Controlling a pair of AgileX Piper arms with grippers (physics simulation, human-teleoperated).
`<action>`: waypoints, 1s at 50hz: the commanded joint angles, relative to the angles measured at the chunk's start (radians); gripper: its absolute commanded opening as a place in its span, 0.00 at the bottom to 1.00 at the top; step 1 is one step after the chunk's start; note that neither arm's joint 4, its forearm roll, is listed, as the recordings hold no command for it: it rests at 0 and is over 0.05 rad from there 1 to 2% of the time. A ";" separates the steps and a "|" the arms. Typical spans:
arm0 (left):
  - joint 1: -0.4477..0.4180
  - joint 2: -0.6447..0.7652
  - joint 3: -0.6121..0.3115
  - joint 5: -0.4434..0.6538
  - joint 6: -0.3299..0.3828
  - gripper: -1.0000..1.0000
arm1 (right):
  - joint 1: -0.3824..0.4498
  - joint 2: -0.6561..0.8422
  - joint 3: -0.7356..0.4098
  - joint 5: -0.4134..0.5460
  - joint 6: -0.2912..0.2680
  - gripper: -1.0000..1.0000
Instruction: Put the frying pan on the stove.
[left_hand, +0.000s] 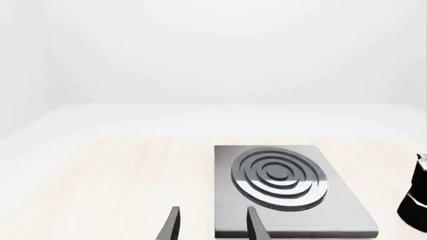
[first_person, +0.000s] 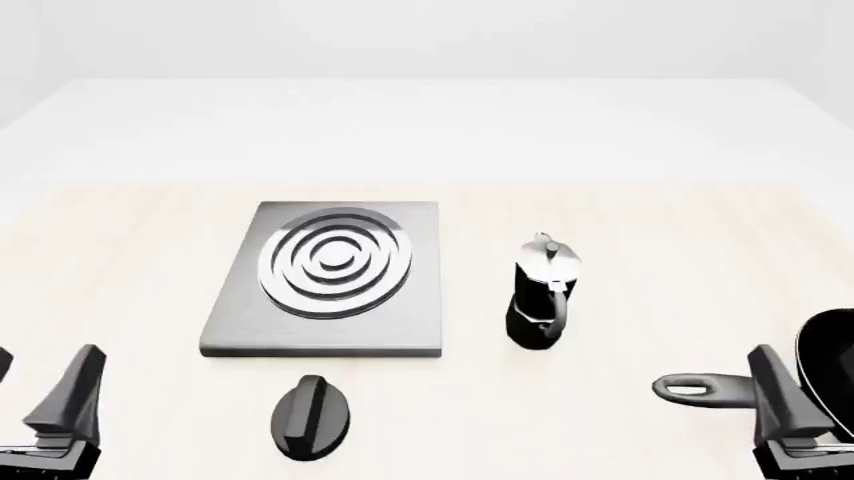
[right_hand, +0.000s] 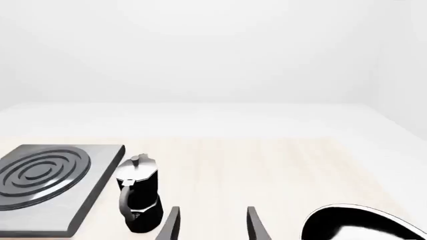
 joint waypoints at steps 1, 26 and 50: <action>-0.005 0.001 -0.005 -0.001 0.001 1.00 | -0.002 0.012 -0.004 -0.002 -0.001 1.00; -0.015 -0.002 -0.010 -0.006 -0.004 1.00 | 0.022 -0.004 -0.133 0.123 -0.021 1.00; -0.018 -0.001 -0.002 0.000 0.011 1.00 | 0.070 -0.004 -0.468 0.491 0.004 1.00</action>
